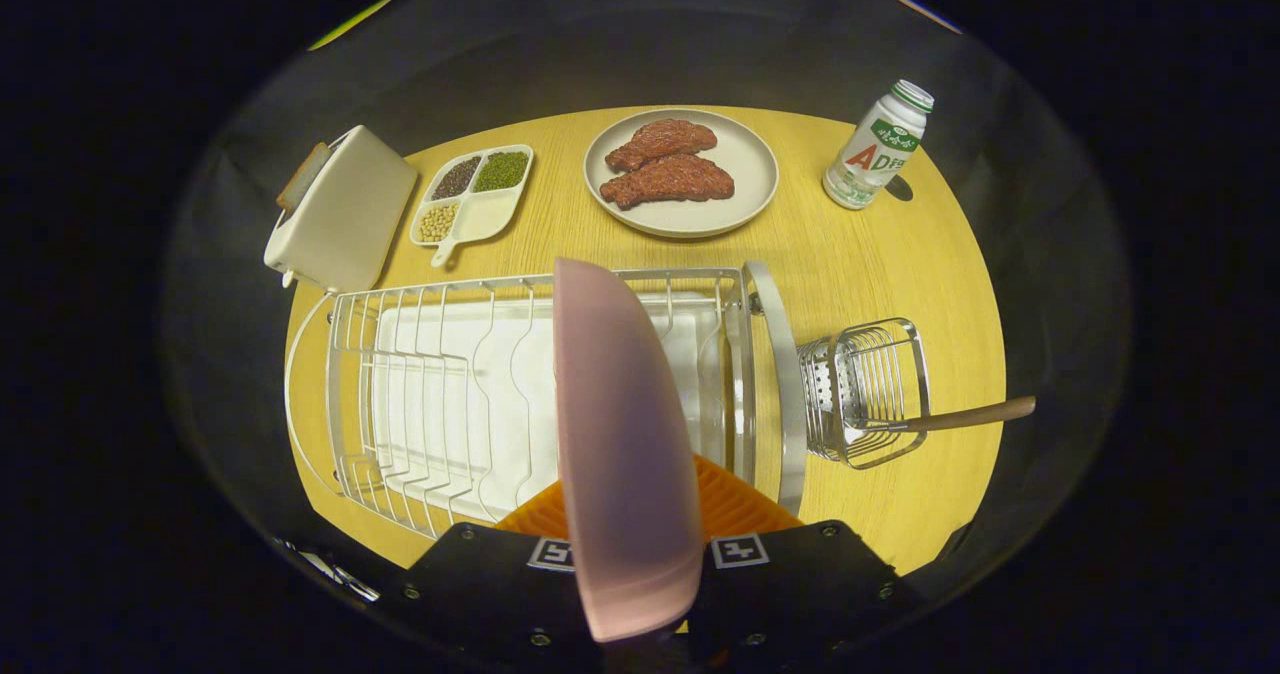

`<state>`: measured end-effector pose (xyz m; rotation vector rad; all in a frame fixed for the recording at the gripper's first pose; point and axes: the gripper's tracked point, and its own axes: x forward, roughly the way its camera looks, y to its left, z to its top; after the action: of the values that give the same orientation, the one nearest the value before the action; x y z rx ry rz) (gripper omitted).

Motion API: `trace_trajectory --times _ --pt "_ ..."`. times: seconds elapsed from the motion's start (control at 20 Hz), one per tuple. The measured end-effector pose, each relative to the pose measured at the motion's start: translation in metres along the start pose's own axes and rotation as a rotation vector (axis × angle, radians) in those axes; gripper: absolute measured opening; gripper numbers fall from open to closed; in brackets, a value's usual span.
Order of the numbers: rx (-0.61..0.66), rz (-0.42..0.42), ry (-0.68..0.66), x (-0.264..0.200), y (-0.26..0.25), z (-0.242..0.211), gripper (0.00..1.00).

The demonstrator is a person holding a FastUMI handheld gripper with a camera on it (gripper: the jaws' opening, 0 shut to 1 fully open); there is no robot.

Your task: Take the plate from the dish rack, then take the spoon from the basket and place it into the plate.

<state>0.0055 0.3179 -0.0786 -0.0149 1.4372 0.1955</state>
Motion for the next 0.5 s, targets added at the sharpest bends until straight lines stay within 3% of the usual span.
trace_trajectory --times 0.5 --pt "-0.101 -0.208 0.022 -0.026 0.001 0.009 0.33"
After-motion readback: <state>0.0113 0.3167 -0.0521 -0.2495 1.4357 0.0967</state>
